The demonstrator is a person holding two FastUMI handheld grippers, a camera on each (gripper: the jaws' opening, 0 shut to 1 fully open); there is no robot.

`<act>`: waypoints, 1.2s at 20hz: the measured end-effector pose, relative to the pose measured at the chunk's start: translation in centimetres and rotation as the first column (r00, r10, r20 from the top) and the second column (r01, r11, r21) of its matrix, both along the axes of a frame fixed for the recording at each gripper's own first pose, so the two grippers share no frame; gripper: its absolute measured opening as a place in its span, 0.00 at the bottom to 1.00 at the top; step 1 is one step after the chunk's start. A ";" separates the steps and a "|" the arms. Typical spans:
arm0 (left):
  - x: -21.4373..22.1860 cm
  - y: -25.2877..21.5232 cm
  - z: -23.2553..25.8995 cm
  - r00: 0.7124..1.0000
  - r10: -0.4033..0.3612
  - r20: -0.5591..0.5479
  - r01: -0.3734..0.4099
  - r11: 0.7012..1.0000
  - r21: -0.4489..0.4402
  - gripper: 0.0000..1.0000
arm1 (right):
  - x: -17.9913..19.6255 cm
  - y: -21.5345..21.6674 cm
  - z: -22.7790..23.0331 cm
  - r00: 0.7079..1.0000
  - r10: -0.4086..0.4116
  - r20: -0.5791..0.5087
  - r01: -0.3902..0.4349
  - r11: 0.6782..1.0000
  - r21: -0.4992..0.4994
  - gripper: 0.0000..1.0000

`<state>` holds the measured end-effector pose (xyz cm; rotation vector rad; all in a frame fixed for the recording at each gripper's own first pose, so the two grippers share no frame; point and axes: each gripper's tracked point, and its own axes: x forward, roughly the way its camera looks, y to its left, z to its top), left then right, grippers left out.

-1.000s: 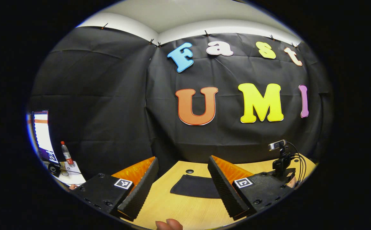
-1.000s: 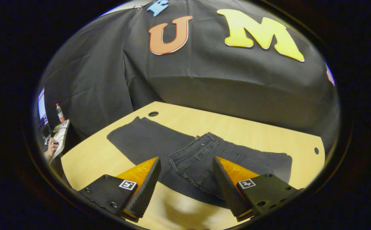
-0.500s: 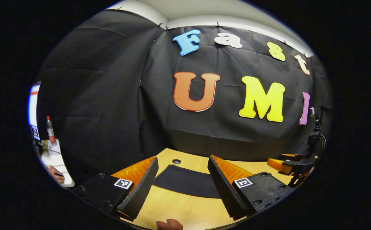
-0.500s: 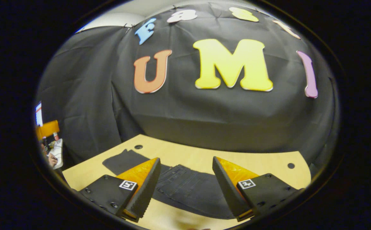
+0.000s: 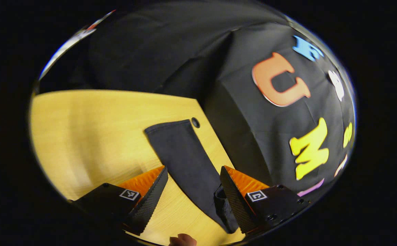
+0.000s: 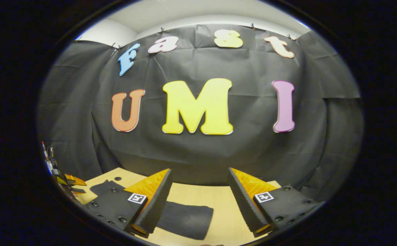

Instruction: Grasp the waist and the cuffs of the jeans and fold them to make the two legs overlap; first hold the waist and fold one-third of the jeans toward the cuffs, then hold the cuffs and fold the remaining one-third in the same direction to finish folding.

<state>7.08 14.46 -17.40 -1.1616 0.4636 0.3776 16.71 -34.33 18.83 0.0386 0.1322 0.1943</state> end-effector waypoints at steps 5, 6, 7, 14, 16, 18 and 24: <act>2.1 0.6 -4.2 0.996 0.083 -0.032 -0.088 0.970 -0.225 0.98 | -0.6 -5.2 1.8 0.996 -0.087 0.023 0.088 0.995 -0.055 0.98; 2.2 1.0 -4.9 0.994 0.094 -0.048 -0.103 0.960 -0.260 0.98 | -0.6 -5.9 1.8 0.994 -0.103 0.019 0.104 0.993 -0.058 0.98; 2.3 1.0 -5.7 0.993 0.099 -0.071 -0.115 0.952 -0.285 0.98 | -0.8 -6.6 1.8 0.993 -0.114 0.014 0.114 0.992 -0.059 0.98; 6.9 1.7 -6.1 0.993 0.099 -0.060 -0.113 0.941 -0.320 0.97 | -0.9 -8.4 1.5 0.988 -0.154 -0.010 0.153 0.986 -0.061 0.94; 8.4 1.7 -6.1 0.994 0.097 -0.050 -0.108 0.941 -0.321 0.97 | -1.1 -9.0 1.6 0.987 -0.163 -0.012 0.162 0.984 -0.068 0.99; 9.7 1.8 -6.3 0.994 0.100 -0.042 -0.108 0.939 -0.326 0.97 | -1.1 -9.5 1.5 0.985 -0.173 -0.017 0.172 0.983 -0.071 0.99; 13.2 1.7 -6.6 0.997 0.076 0.000 -0.073 0.949 -0.308 0.96 | -1.6 -11.6 1.7 0.976 -0.217 -0.028 0.214 0.973 -0.080 0.94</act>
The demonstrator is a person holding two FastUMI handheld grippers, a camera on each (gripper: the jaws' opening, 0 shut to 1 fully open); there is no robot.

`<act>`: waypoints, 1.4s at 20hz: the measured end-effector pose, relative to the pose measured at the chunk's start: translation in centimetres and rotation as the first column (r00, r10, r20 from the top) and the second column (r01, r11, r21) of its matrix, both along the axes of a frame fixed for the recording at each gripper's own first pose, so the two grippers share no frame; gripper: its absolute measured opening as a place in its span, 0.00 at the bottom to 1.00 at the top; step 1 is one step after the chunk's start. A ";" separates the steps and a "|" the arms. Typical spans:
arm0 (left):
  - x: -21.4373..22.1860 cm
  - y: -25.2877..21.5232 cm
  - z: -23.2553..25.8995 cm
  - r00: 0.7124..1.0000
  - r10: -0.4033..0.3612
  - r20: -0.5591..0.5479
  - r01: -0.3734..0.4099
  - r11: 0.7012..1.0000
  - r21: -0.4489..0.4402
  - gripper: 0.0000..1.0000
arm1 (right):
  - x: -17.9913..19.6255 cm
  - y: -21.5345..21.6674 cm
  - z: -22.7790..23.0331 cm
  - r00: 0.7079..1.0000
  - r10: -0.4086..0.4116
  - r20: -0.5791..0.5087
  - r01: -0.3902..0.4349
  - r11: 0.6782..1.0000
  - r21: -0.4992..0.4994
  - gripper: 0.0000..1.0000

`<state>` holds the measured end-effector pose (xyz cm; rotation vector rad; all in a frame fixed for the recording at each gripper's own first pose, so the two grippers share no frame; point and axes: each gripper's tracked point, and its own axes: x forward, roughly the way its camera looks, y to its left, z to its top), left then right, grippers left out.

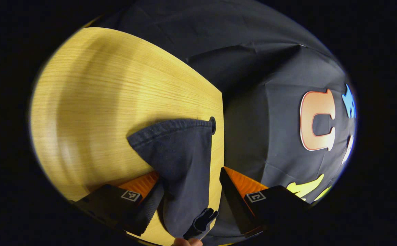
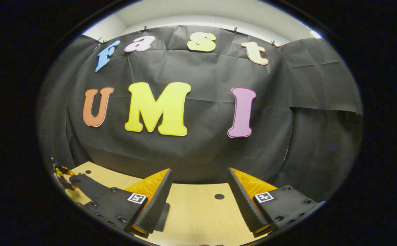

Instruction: Grasp the waist and the cuffs of the jeans and fold them to make the two legs overlap; first hold the waist and fold one-third of the jeans toward the cuffs, then hold the cuffs and fold the remaining one-third in the same direction to finish folding.

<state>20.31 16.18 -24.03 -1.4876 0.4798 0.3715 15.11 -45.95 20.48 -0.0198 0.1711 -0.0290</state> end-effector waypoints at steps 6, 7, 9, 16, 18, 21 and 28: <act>-0.3 0.1 -2.7 0.996 -0.034 -0.088 0.038 0.998 0.044 0.07 | -0.6 -1.1 0.0 1.000 -0.019 -0.007 0.019 1.000 -0.010 0.94; -0.3 -0.2 -2.8 0.995 -0.039 -0.087 0.042 0.998 0.038 0.14 | -0.8 -1.3 0.0 1.000 -0.022 -0.010 0.022 1.000 -0.010 0.98; -0.5 -0.3 -2.9 0.994 -0.054 -0.097 0.059 0.997 0.047 0.09 | -0.9 -1.6 -0.1 1.000 -0.028 -0.015 0.027 1.000 -0.007 0.94; 0.0 -0.5 -0.2 0.991 -0.089 -0.098 0.105 0.979 0.177 0.06 | -1.8 -2.2 1.0 0.999 -0.035 0.010 0.035 0.999 -0.014 0.94; 0.4 -1.1 1.9 0.989 -0.119 -0.089 0.139 0.952 0.271 0.06 | -2.2 -2.6 1.2 0.999 -0.041 0.014 0.041 0.999 -0.016 0.94; 1.2 -2.8 6.3 0.980 -0.189 -0.060 0.195 0.876 0.441 0.06 | -3.0 -3.4 1.7 0.998 -0.055 0.019 0.055 0.998 -0.022 0.94; 3.5 -9.1 14.0 0.927 -0.375 -0.028 0.288 0.659 0.695 0.06 | -4.3 -4.9 2.5 0.995 -0.089 0.034 0.090 0.995 -0.030 0.94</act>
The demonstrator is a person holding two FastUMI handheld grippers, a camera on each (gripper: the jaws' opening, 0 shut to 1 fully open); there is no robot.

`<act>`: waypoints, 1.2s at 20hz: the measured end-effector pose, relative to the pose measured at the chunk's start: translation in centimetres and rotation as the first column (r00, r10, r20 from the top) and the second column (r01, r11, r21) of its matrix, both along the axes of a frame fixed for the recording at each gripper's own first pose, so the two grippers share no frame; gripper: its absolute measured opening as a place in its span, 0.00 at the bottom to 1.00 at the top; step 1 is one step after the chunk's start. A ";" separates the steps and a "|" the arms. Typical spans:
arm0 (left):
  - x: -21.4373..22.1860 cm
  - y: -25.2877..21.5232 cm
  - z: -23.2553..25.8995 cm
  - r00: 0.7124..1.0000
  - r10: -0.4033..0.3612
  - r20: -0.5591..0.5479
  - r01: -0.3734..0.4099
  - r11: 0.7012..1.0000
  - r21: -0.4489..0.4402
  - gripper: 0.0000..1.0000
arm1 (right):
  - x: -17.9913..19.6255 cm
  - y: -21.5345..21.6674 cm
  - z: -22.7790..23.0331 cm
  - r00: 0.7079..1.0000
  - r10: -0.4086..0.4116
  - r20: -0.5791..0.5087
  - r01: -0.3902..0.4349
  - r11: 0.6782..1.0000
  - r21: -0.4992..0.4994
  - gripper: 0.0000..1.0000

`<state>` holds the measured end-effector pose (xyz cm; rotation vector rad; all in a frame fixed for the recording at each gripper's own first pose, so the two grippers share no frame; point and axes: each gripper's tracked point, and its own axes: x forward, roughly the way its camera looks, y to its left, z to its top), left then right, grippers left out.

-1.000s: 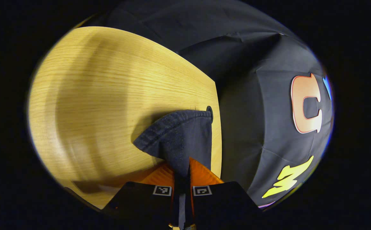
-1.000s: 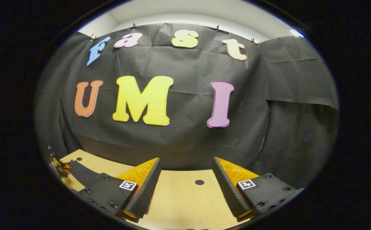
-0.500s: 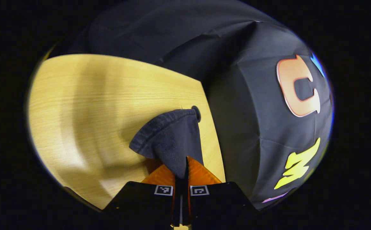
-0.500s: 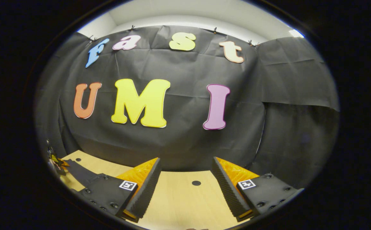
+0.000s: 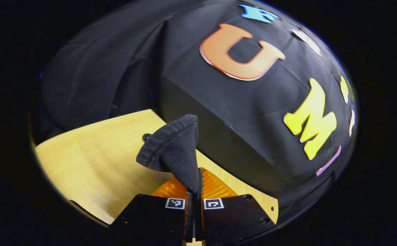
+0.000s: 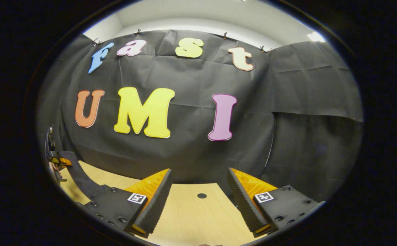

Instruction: Grasp the waist and the cuffs of the jeans and fold them to make the two legs overlap; first hold the waist and fold one-third of the jeans toward the cuffs, then hold the cuffs and fold the remaining one-third in the same direction to finish folding.

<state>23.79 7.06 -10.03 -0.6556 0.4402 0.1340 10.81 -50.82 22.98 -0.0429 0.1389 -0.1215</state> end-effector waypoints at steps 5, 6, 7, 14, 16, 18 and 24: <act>1.6 -6.9 4.6 0.987 -0.143 0.076 0.134 0.984 0.117 0.06 | -1.5 -1.1 -0.1 1.000 -0.025 0.002 0.025 1.000 0.013 0.98; 1.3 -8.2 5.3 0.982 -0.168 0.086 0.155 0.978 0.140 0.06 | -1.8 -1.3 -0.2 0.999 -0.033 0.001 0.033 0.999 0.009 0.94; 1.3 -9.5 5.4 0.978 -0.191 0.090 0.175 0.972 0.160 0.06 | -2.1 -1.6 -0.3 0.999 -0.042 -0.001 0.042 0.999 0.006 0.94; 1.1 -20.0 4.5 0.910 -0.411 0.047 0.369 0.858 0.357 0.06 | -5.1 -5.1 -0.5 0.991 -0.134 -0.010 0.134 0.991 -0.001 0.94; 1.2 -22.3 3.4 0.882 -0.471 0.015 0.420 0.799 0.429 0.06 | -6.0 -6.0 -0.5 0.987 -0.158 -0.012 0.158 0.987 -0.015 0.94; 1.4 -25.3 1.1 0.838 -0.544 -0.049 0.485 0.701 0.523 0.06 | -6.8 -6.9 -0.8 0.983 -0.182 -0.022 0.182 0.983 -0.015 0.94; 1.7 -32.9 -7.2 0.651 -0.691 -0.315 0.631 0.260 0.731 0.06 | -9.0 -9.2 -1.6 0.968 -0.247 -0.046 0.247 0.969 -0.005 0.94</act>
